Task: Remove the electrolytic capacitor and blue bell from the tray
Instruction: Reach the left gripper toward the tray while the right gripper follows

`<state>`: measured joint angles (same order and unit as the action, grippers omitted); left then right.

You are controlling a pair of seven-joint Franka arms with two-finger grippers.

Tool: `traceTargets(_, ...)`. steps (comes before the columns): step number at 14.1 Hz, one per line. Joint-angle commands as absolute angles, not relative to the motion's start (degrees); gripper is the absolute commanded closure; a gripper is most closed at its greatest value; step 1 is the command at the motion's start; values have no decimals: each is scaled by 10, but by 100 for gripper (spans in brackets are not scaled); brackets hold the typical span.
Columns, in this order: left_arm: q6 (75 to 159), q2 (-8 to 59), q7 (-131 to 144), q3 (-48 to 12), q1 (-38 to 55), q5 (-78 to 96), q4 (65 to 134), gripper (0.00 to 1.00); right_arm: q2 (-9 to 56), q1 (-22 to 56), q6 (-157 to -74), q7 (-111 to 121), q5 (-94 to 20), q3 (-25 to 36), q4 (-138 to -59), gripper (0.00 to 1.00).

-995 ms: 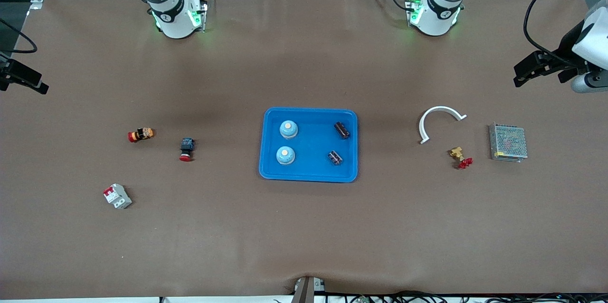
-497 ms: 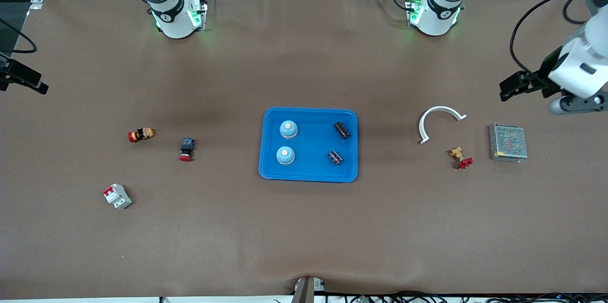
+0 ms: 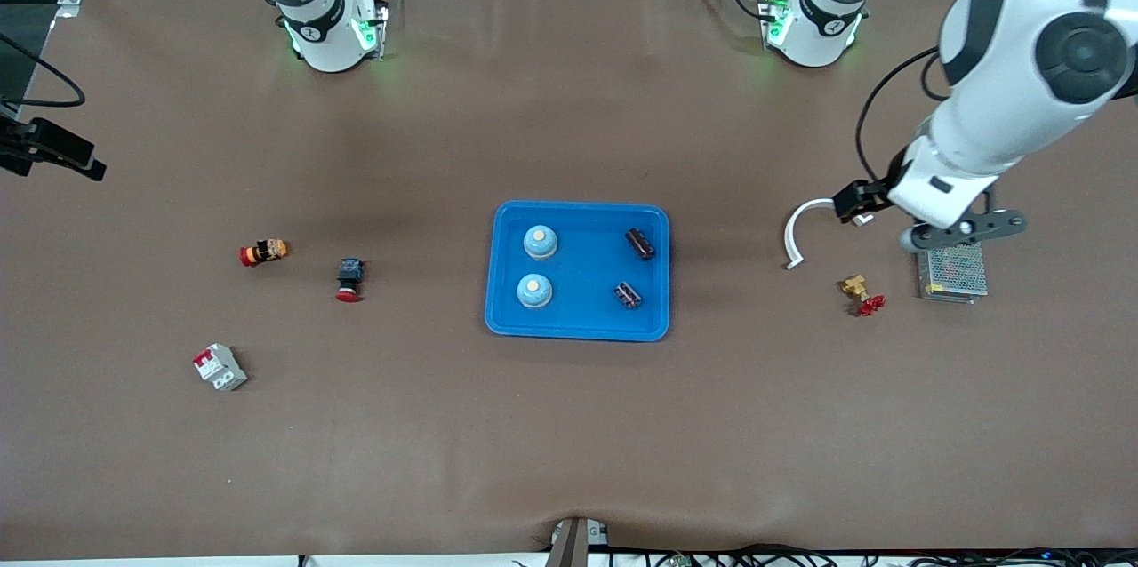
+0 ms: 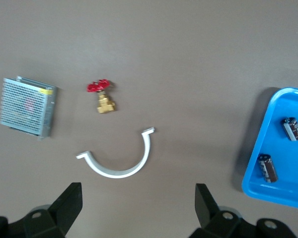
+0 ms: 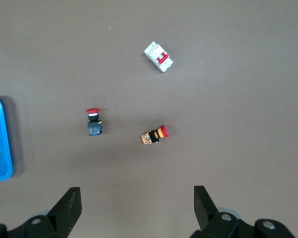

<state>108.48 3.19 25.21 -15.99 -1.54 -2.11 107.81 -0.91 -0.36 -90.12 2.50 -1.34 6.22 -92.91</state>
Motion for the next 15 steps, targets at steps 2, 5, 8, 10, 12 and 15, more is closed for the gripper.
traceTargets(2,1137,39,353,-197,-17,-25,1117,0,-7,77,-896,-75,-23,63,-922,0)
traceTargets(5,1170,67,385,-215,-8,-25,1119,0,8,159,-918,-150,-33,63,-923,0)
traceTargets(8,1214,113,487,-217,38,-26,1129,0,32,216,-946,-244,-36,63,-923,0)
traceTargets(10,1258,145,549,-217,62,-27,1129,0,50,242,-964,-287,-38,63,-924,0)
traceTargets(12,1287,170,593,-217,80,-50,1128,0,69,264,-995,-330,-44,63,-925,0)
traceTargets(15,1331,209,667,-217,112,-62,1122,1,96,289,-1054,-376,-69,63,-937,0)
